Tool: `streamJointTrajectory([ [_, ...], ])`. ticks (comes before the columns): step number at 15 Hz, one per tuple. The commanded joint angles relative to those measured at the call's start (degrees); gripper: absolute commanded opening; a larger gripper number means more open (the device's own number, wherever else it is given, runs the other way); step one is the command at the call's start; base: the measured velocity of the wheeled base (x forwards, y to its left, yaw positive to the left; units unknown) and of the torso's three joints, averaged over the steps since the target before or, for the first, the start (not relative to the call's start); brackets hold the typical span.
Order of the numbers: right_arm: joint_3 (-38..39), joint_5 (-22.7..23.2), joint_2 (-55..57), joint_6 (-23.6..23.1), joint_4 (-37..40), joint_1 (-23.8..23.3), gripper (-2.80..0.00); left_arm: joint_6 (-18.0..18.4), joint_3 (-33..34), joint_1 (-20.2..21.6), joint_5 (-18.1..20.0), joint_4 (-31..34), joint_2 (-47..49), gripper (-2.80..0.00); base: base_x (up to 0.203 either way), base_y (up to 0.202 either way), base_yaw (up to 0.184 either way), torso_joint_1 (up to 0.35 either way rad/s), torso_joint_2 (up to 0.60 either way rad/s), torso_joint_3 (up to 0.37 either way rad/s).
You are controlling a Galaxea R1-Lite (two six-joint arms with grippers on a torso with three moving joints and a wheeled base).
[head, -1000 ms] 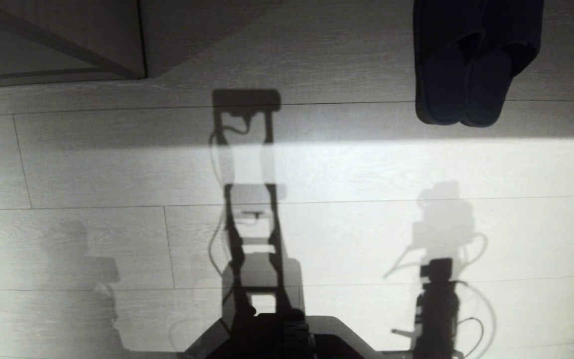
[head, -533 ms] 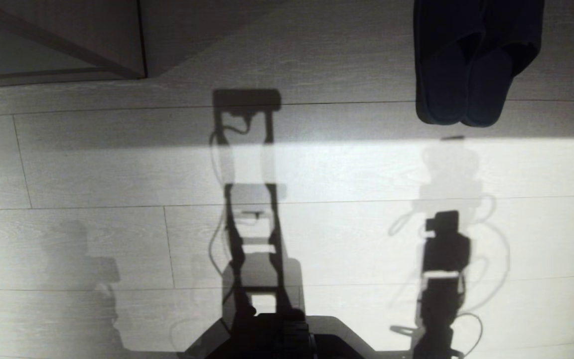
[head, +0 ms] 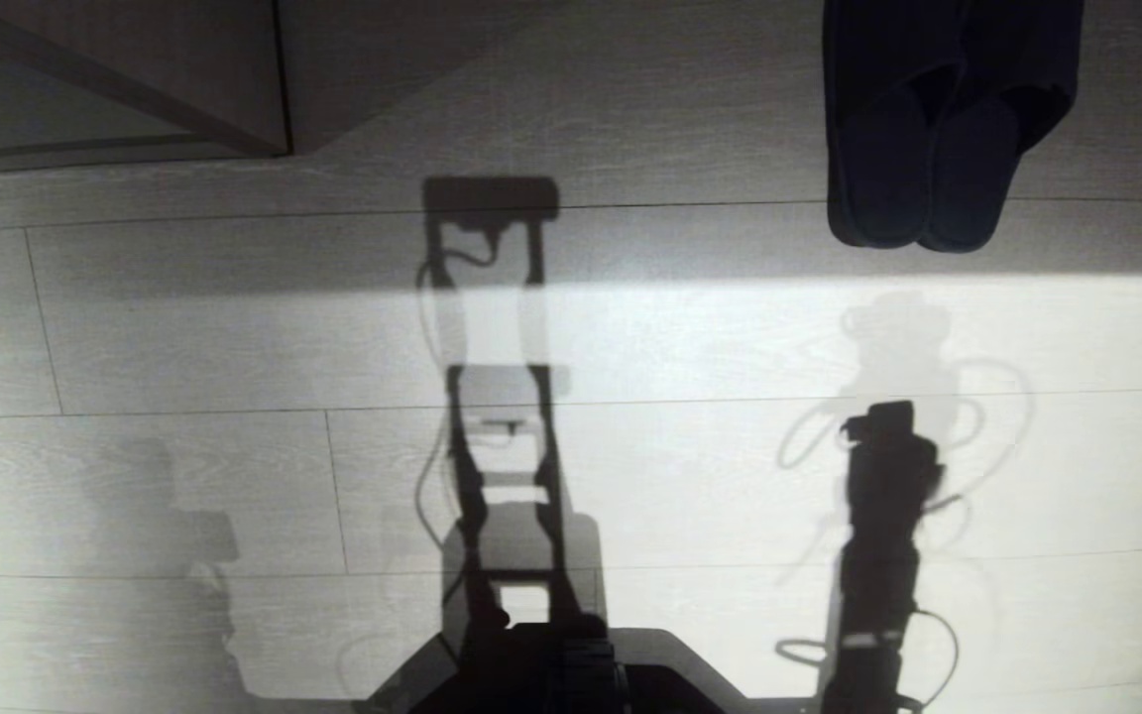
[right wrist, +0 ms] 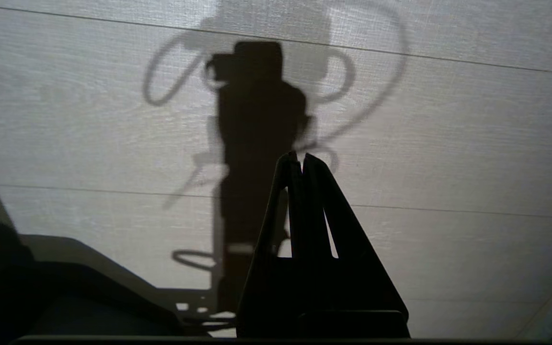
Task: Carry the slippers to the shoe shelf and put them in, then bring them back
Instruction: Pick up the slippers on the floor
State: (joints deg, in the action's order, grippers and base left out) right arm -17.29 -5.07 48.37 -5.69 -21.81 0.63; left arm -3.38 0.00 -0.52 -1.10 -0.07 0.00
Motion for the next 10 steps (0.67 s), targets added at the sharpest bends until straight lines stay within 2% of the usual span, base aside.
streamJointTrajectory([
  [1, 0.89, 0.07, 7.86, -0.07, -4.34, -0.97, -2.80, -0.05, 0.00, 0.00, -0.05, -0.01, 0.00, -2.80, 0.000, 0.000, 0.000, 0.000, 0.00, 0.000],
  [4, 1.39, 0.35, 14.04, -0.07, -12.35, -3.06, -2.80, -0.05, 0.00, 0.00, -0.05, -0.01, 0.00, -2.80, 0.000, 0.000, 0.000, 0.000, 0.00, 0.000],
  [10, 1.43, 0.84, 27.76, -0.41, -32.51, -2.89, -2.80, -0.05, 0.00, 0.00, -0.05, -0.01, 0.00, -2.80, 0.000, 0.000, 0.000, 0.000, 0.00, 0.000],
])
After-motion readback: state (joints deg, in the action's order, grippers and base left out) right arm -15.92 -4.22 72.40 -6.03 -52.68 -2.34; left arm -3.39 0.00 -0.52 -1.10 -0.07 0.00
